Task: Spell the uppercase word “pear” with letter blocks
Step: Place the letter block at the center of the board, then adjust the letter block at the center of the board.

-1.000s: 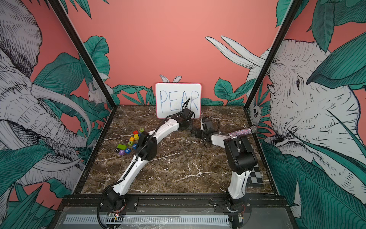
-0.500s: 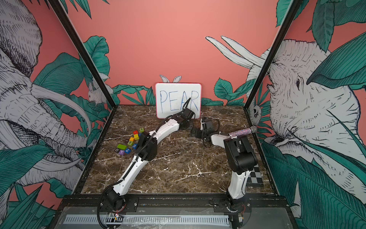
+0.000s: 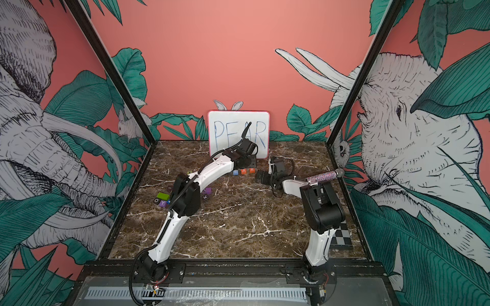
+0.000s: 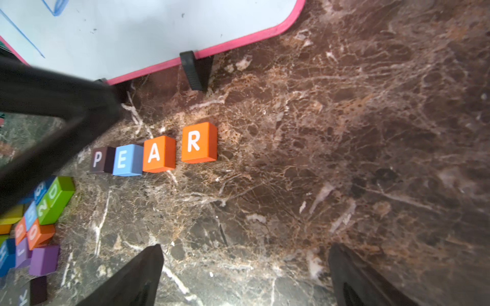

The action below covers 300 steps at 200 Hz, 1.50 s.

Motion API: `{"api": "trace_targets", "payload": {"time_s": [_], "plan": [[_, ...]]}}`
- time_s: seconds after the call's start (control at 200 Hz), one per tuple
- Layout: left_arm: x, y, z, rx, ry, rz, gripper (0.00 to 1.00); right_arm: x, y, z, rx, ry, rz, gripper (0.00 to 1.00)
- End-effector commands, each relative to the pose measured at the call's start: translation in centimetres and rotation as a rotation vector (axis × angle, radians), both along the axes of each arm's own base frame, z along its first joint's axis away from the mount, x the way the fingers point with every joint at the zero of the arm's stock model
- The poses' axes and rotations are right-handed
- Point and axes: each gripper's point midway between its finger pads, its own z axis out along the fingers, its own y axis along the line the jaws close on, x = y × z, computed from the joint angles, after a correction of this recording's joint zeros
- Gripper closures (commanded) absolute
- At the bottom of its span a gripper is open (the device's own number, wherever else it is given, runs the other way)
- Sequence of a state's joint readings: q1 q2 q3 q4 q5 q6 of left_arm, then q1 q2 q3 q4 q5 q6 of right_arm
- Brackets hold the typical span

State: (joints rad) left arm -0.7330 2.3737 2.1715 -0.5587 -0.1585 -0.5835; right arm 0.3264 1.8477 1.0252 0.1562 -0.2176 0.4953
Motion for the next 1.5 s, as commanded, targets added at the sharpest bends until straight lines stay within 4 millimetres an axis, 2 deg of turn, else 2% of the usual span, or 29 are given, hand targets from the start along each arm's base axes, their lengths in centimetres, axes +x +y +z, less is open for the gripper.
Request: {"api": "trace_targets", "payload": {"time_s": [0.0, 0.18, 0.29, 0.345, 0.355, 0.37, 0.53, 0.715, 0.86, 0.915, 0.935, 1.015, 1.195, 1.495], "plan": [[-0.9, 0.4, 5.6, -0.045, -0.124, -0.044, 0.47, 0.0, 0.4, 1.6, 0.048, -0.025, 0.003, 0.02], [-3.1, 2.9, 5.7, 0.003, -0.146, -0.080, 0.47, 0.3, 1.1, 1.3, 0.057, -0.008, 0.025, 0.02], [-3.9, 5.2, 4.9, 0.016, -0.122, -0.063, 0.47, 0.7, 1.2, 1.0, 0.051, -0.005, 0.024, 0.02], [-4.5, 5.6, 4.5, -0.007, -0.113, -0.067, 0.47, 0.9, 1.2, 0.8, 0.049, -0.002, 0.024, 0.02], [-4.0, 6.7, 4.4, -0.010, -0.109, -0.046, 0.47, 0.9, 1.3, 0.8, 0.049, -0.001, 0.023, 0.02], [-3.8, 7.2, 4.3, -0.018, -0.108, -0.037, 0.47, 1.0, 1.3, 0.7, 0.049, -0.001, 0.024, 0.02], [-3.9, 10.5, 3.0, -0.048, -0.075, 0.002, 0.46, 2.0, 1.8, 0.3, 0.050, 0.014, 0.034, 0.04], [-4.2, 13.2, 3.0, -0.038, -0.078, 0.024, 0.42, 3.5, 2.8, 0.2, 0.070, 0.019, 0.050, 0.08], [-4.6, 14.2, 3.0, -0.035, -0.084, 0.016, 0.36, 4.9, 3.7, -0.2, 0.094, 0.027, 0.061, 0.13], [-4.7, 14.5, 3.1, -0.033, -0.084, 0.014, 0.34, 4.9, 3.9, -1.0, 0.100, 0.046, 0.064, 0.15], [-4.7, 14.6, 3.1, -0.034, -0.083, 0.014, 0.34, 5.8, 4.2, 0.0, 0.109, 0.020, 0.066, 0.15], [-4.7, 14.8, 3.1, -0.044, -0.080, 0.011, 0.33, 6.3, 4.6, -0.3, 0.122, 0.024, 0.068, 0.18], [-4.6, 14.5, 2.8, -0.065, -0.064, -0.005, 0.33, 7.2, 5.5, -0.6, 0.154, 0.030, 0.075, 0.26], [-4.0, 13.6, 3.0, -0.095, -0.059, -0.027, 0.34, 8.3, 6.5, -0.9, 0.195, 0.040, 0.084, 0.32]]}}
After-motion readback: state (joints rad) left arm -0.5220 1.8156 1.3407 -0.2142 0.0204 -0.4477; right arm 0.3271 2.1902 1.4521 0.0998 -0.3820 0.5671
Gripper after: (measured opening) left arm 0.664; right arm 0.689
